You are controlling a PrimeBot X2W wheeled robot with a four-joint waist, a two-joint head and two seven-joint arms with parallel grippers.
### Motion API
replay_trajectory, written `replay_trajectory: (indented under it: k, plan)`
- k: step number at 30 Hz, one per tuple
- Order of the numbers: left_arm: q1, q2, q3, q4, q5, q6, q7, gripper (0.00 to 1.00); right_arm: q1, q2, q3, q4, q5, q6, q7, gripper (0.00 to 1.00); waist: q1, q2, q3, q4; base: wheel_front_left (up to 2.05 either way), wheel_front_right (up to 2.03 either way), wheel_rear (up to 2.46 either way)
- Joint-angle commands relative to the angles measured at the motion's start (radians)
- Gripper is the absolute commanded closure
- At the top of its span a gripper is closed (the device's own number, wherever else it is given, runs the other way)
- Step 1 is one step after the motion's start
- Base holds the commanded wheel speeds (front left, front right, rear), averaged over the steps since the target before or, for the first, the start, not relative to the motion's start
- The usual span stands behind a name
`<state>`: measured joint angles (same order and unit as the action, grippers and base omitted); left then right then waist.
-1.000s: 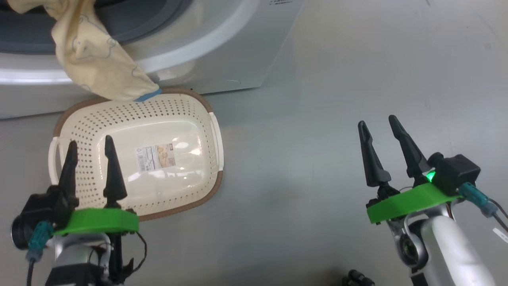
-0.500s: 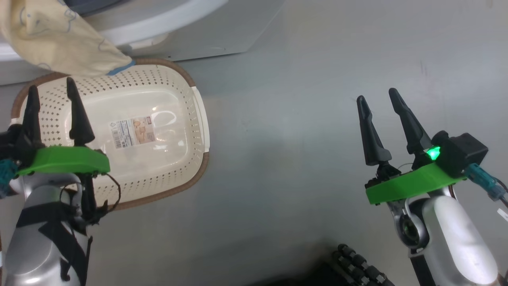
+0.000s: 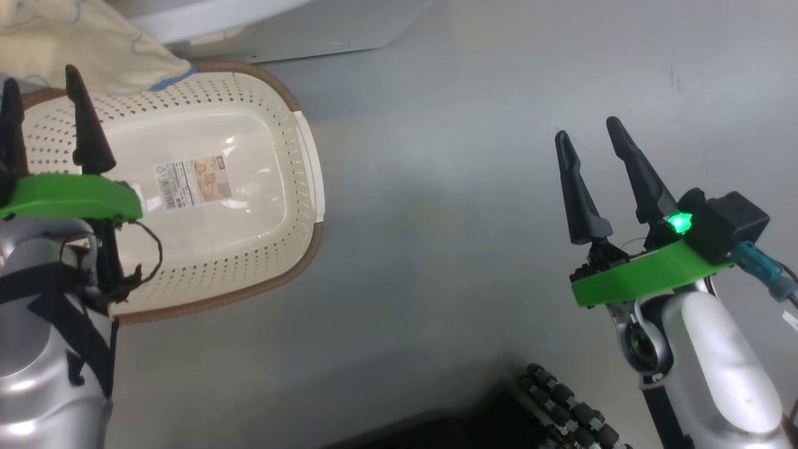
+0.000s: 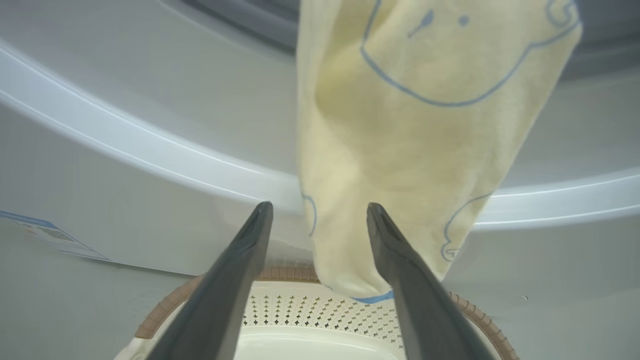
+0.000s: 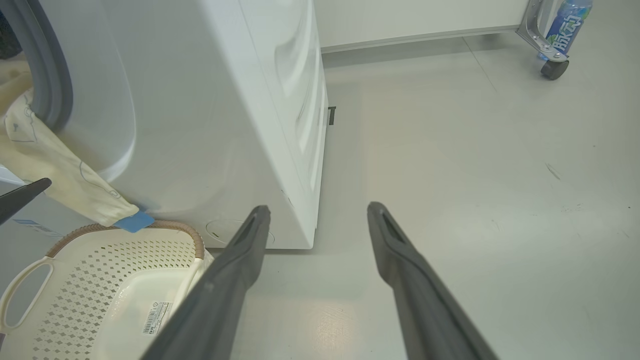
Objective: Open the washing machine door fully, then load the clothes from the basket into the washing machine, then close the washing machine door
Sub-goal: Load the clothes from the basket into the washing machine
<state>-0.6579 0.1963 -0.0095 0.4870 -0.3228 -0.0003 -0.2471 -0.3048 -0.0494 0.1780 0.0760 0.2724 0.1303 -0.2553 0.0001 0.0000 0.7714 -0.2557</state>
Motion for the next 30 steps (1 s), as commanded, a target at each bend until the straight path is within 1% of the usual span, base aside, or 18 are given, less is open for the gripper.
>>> replay_trajectory:
  k: [1,5,6,7,8,9,11,17,24,26,30]
  plan:
    - [-0.008,0.033,0.026,-0.020,-0.001,-0.006,-0.011,0.00,0.005,-0.002,0.017,-0.029,-0.007,0.000,-0.006,0.00,-0.0001,0.0000,0.005,0.001,0.00,0.00,0.00]
    - [-0.039,0.024,0.024,-0.016,-0.004,-0.022,-0.013,0.00,0.000,-0.005,0.017,-0.028,-0.010,0.000,-0.006,0.00,-0.0001,0.0000,0.015,0.006,0.00,0.00,0.00]
    - [-0.044,0.021,0.023,-0.015,-0.003,-0.024,-0.013,0.04,-0.001,-0.006,0.017,-0.028,-0.010,0.000,-0.006,0.00,-0.0001,0.0000,0.017,0.007,0.00,0.00,0.00]
    - [-0.050,0.019,0.022,-0.014,-0.002,-0.027,-0.014,0.14,-0.003,-0.006,0.017,-0.028,-0.010,0.000,-0.006,0.00,-0.0001,0.0000,0.019,0.008,0.00,0.00,0.00]
    - [-0.054,0.016,0.020,-0.013,0.000,-0.030,-0.014,0.36,-0.004,-0.006,0.018,-0.027,-0.011,0.000,-0.006,0.00,-0.0001,0.0000,0.020,0.009,0.00,0.00,0.00]
    - [-0.058,0.014,0.019,-0.016,0.002,-0.034,-0.014,0.56,-0.006,-0.006,0.019,-0.027,-0.011,0.000,-0.006,0.00,-0.0001,0.0000,0.021,0.010,0.00,0.00,0.00]
    - [-0.062,0.007,0.020,-0.024,0.004,-0.041,-0.014,1.00,-0.009,-0.006,0.020,-0.027,-0.012,0.000,-0.006,0.00,-0.0001,0.0000,0.022,0.011,0.00,0.00,0.00]
    - [-0.047,-0.016,0.018,-0.048,0.007,-0.058,-0.014,1.00,-0.010,-0.007,0.019,-0.022,-0.012,0.000,-0.006,0.00,-0.0001,0.0000,0.016,0.017,0.00,0.00,0.00]
    - [-0.025,-0.035,-0.002,-0.128,0.005,-0.073,-0.014,1.00,-0.006,-0.006,0.022,-0.014,-0.011,0.000,-0.006,0.00,-0.0001,0.0000,-0.007,0.028,0.00,0.00,0.00]
    - [-0.025,-0.033,-0.007,-0.158,0.007,-0.071,-0.005,1.00,-0.005,-0.006,0.024,-0.013,-0.009,0.000,-0.006,0.00,-0.0001,0.0000,-0.015,0.030,0.00,0.00,0.00]
    - [-0.040,-0.009,-0.013,-0.247,0.016,-0.060,0.047,1.00,0.000,-0.004,0.031,-0.007,-0.006,0.000,-0.006,0.00,-0.0001,0.0000,-0.040,0.026,0.00,0.00,0.00]
